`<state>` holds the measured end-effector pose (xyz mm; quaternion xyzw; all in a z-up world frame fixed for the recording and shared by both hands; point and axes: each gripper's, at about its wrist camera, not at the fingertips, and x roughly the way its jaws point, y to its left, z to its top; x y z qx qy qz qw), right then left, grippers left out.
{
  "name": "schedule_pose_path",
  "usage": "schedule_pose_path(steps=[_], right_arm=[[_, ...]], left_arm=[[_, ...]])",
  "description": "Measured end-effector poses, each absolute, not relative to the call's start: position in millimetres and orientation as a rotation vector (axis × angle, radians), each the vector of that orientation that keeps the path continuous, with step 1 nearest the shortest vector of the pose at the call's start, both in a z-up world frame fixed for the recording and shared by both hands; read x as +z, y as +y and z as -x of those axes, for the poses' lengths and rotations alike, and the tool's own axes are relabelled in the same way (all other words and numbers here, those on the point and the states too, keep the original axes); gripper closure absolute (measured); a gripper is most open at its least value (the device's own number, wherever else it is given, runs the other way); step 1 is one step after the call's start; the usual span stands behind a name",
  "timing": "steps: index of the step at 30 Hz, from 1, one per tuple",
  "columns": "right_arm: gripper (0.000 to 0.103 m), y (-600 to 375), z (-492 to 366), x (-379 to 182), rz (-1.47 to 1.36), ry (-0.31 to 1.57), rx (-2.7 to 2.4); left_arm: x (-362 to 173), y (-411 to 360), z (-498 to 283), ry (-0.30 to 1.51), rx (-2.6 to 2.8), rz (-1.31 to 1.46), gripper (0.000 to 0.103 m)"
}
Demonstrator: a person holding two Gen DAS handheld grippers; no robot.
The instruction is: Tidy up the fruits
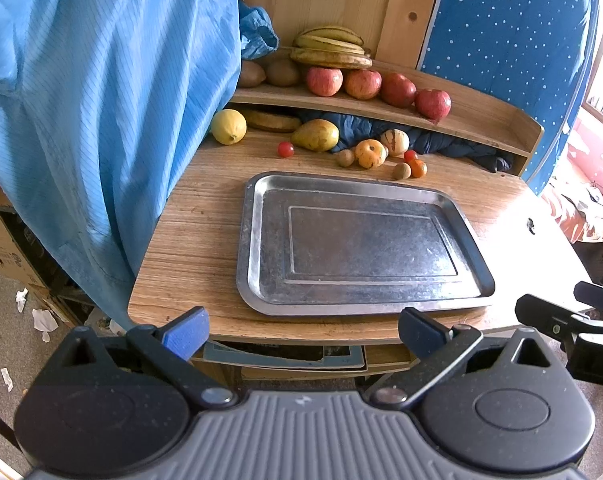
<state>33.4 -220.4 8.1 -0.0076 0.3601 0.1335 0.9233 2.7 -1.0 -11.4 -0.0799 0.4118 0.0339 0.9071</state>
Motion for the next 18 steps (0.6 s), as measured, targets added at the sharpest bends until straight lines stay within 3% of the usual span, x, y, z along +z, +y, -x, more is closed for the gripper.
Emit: schedule_pose_path(steps=[18], right_arm=[[0.001, -222.8, -37.2, 5.8, 0.003, 0.759, 0.28]], left_arm=[[-10.5, -4.8, -8.7, 0.876, 0.083, 0.167, 0.001]])
